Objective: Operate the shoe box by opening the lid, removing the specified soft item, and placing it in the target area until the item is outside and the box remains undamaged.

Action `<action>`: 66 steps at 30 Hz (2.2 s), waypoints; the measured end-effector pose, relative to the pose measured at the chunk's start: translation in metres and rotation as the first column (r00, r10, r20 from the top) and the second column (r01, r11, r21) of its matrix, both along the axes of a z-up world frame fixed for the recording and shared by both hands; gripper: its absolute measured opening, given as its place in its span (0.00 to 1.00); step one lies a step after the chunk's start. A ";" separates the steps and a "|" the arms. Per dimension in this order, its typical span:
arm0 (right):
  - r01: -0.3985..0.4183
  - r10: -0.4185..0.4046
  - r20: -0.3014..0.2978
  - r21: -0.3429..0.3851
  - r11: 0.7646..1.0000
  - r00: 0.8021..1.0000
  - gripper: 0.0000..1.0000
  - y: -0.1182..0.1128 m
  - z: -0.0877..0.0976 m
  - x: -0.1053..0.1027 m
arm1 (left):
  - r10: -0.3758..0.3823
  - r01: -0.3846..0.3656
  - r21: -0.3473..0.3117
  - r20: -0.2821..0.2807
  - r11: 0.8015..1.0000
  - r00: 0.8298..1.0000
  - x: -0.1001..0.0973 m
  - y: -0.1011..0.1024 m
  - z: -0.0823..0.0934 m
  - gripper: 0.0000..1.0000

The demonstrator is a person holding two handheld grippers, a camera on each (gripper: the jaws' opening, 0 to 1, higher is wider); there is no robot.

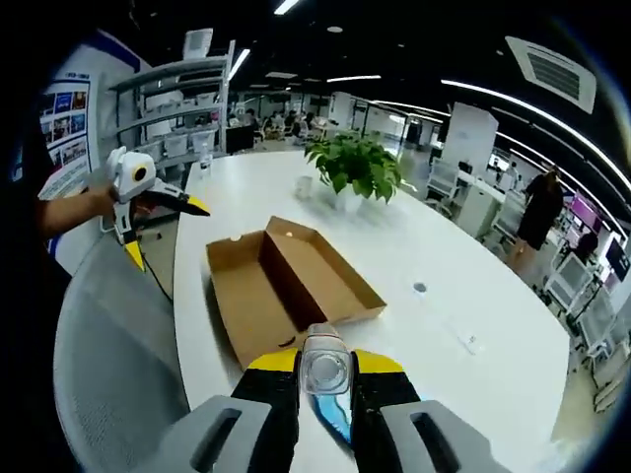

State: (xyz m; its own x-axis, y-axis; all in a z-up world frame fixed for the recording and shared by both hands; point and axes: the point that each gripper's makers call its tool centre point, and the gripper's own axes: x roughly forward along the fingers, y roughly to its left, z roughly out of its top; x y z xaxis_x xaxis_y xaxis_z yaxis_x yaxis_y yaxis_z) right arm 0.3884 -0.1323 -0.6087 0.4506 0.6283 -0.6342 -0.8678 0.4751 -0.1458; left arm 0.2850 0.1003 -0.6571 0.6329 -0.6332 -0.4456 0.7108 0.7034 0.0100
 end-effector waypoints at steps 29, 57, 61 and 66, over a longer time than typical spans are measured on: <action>-0.226 0.263 0.078 -0.314 0.922 0.962 0.14 -0.008 -0.016 0.069 | 0.107 -0.107 -0.001 0.015 0.994 0.994 -0.016 0.025 0.005 1.00; -0.352 0.376 -0.059 -0.506 0.787 0.925 0.15 -0.031 -0.083 0.126 | 0.149 -0.149 -0.001 -0.003 0.989 0.989 -0.026 0.032 0.001 0.99; -0.352 0.364 -0.082 -0.516 0.781 0.928 0.15 -0.037 -0.094 0.133 | 0.158 -0.158 -0.001 -0.004 0.987 0.987 -0.027 0.034 0.002 0.99; -0.361 0.360 -0.110 -0.530 0.768 0.927 0.15 -0.041 -0.108 0.135 | 0.174 -0.174 0.001 -0.004 0.985 0.985 -0.028 0.038 0.003 0.98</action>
State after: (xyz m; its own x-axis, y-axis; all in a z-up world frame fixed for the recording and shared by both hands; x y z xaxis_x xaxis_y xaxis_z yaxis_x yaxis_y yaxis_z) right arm 0.5239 -0.1737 -0.7170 0.2584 0.3077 -0.9157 -0.9599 -0.0247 -0.2792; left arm 0.2567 0.1380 -0.6541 0.7315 -0.5131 -0.4490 0.5776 0.8163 0.0082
